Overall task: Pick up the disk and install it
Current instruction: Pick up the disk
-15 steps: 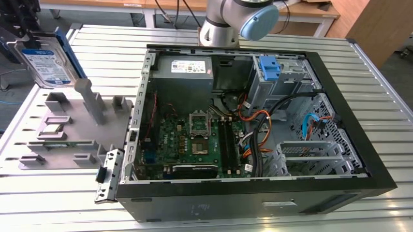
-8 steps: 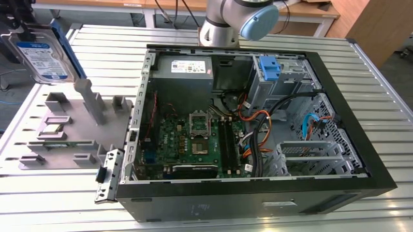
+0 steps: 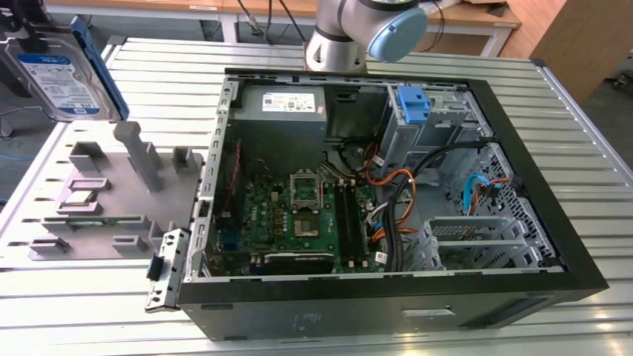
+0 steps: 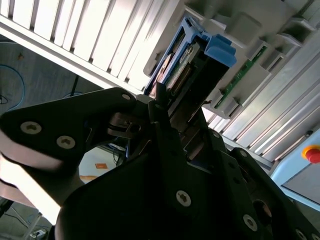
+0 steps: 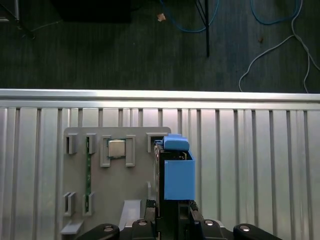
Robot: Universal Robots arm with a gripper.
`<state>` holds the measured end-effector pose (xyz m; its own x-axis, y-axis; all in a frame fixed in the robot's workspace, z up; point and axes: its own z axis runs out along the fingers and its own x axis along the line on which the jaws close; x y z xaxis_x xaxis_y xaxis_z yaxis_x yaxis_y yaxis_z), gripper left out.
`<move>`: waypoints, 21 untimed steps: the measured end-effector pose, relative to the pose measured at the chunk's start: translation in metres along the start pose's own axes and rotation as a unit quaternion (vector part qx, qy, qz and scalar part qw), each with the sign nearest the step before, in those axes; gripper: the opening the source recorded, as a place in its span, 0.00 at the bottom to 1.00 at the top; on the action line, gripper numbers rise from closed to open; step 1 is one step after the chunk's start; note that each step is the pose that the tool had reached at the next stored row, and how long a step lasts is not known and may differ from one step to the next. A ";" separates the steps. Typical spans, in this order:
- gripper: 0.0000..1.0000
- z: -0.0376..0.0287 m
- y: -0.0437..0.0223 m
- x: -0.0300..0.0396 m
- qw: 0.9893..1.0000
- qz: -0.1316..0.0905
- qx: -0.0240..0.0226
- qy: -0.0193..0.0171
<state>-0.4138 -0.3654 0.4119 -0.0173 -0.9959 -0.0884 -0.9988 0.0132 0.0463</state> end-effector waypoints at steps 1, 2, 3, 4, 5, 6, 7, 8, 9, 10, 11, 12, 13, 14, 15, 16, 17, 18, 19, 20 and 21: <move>0.35 -0.0017 0.0001 -0.0001 1.000 0.000 0.000 0.000; 0.35 -0.0029 0.0002 -0.0003 1.000 0.000 0.000 0.000; 0.35 -0.0033 0.0002 -0.0003 1.000 0.000 0.000 0.000; 0.35 -0.0033 0.0002 -0.0003 1.000 0.000 0.000 0.000; 0.35 -0.0033 0.0002 -0.0003 1.000 0.000 0.000 0.000; 0.35 -0.0034 0.0001 -0.0003 1.000 0.000 0.000 0.000; 0.35 -0.0035 0.0002 -0.0003 1.000 0.000 0.000 0.000; 0.35 -0.0036 0.0002 -0.0003 1.000 0.000 0.000 0.000; 0.35 -0.0036 0.0002 -0.0003 1.000 0.000 0.000 0.000; 0.35 -0.0037 0.0002 -0.0003 1.000 0.000 0.000 0.000; 0.35 -0.0036 0.0002 -0.0003 1.000 0.000 0.000 0.000; 0.35 -0.0037 0.0002 -0.0003 1.000 0.000 0.000 0.000; 0.35 -0.0037 0.0002 -0.0003 1.000 0.000 0.000 0.000; 0.35 -0.0038 0.0002 -0.0003 1.000 0.000 0.000 0.000; 0.35 -0.0042 0.0002 -0.0004 1.000 0.000 0.000 0.000; 0.35 -0.0047 0.0002 -0.0004 1.000 0.000 0.000 0.000; 0.35 -0.0050 0.0002 -0.0004 1.000 0.000 0.000 0.000; 0.35 -0.0057 0.0003 -0.0005 1.000 0.000 0.000 0.000; 0.35 -0.0065 0.0003 -0.0006 1.000 0.000 0.000 0.000; 0.35 -0.0076 0.0003 -0.0007 1.000 0.000 0.000 0.000; 0.35 -0.0087 0.0004 -0.0008 1.000 0.000 0.000 0.000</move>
<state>-0.4138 -0.3654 0.4206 -0.0173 -0.9959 -0.0883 -0.9988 0.0132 0.0464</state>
